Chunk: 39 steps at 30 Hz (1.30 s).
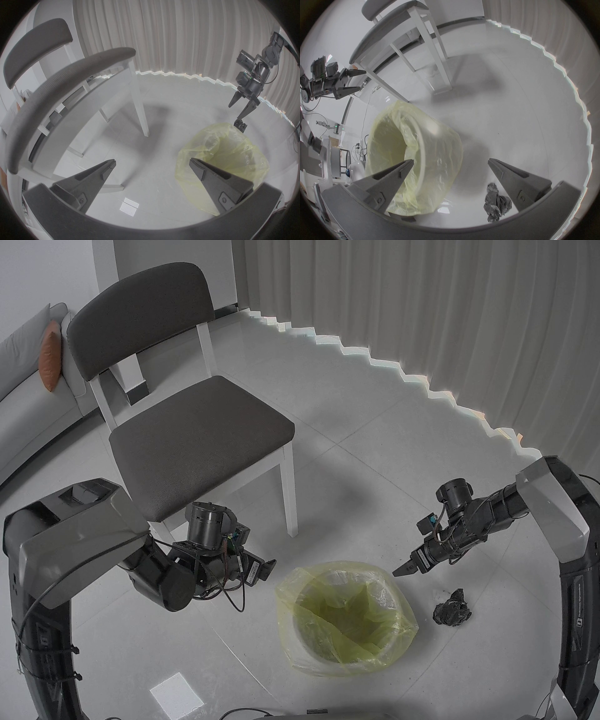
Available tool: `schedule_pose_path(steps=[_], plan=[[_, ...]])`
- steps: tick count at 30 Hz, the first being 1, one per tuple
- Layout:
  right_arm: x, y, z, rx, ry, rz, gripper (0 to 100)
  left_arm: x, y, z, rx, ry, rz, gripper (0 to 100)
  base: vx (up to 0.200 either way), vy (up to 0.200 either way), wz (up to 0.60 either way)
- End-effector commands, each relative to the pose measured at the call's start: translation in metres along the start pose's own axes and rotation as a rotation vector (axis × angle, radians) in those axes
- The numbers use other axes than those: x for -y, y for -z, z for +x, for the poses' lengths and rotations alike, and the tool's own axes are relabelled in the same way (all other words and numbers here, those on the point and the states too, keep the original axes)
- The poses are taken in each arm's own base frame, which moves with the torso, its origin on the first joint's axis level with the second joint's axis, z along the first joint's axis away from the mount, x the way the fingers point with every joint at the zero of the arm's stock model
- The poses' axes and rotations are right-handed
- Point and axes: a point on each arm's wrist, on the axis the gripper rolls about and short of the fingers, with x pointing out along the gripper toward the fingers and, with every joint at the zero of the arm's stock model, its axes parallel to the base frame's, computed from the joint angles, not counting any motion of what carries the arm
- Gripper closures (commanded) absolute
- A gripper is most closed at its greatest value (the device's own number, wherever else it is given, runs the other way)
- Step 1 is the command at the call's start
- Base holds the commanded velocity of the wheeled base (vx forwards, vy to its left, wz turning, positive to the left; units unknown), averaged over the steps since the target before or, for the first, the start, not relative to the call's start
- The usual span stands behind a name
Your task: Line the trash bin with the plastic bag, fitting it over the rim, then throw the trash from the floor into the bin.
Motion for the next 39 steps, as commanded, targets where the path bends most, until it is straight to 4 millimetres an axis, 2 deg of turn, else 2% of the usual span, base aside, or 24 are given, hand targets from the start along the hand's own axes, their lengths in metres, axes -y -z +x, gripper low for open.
schedule_pose_path(steps=[1,12,20,27,28,39], plan=[[-0.021,-0.007,0.018,0.013,-0.029,-0.042,0,-0.002,-0.003,-0.022,0.028,-0.012,-0.001,0,0.0,0.0,0.0],[-0.033,-0.01,0.038,0.009,-0.053,-0.071,0,-0.011,0.009,-0.049,0.04,-0.041,-0.014,0,0.0,0.0,0.0],[-0.038,-0.009,0.041,-0.001,-0.063,-0.077,0,-0.012,0.013,-0.049,0.048,-0.05,-0.019,0,0.0,0.0,0.0],[-0.041,-0.004,0.051,-0.017,-0.075,-0.081,0,-0.012,0.013,-0.047,0.05,-0.049,-0.017,0,0.0,0.0,0.0],[-0.042,-0.005,0.051,-0.016,-0.075,-0.083,100,-0.012,0.013,-0.047,0.05,-0.049,-0.017,0,0.0,0.0,0.0],[-0.039,-0.009,0.044,0.003,-0.069,-0.08,100,-0.012,0.016,-0.045,0.039,-0.048,-0.017,0,0.0,0.0,0.0]])
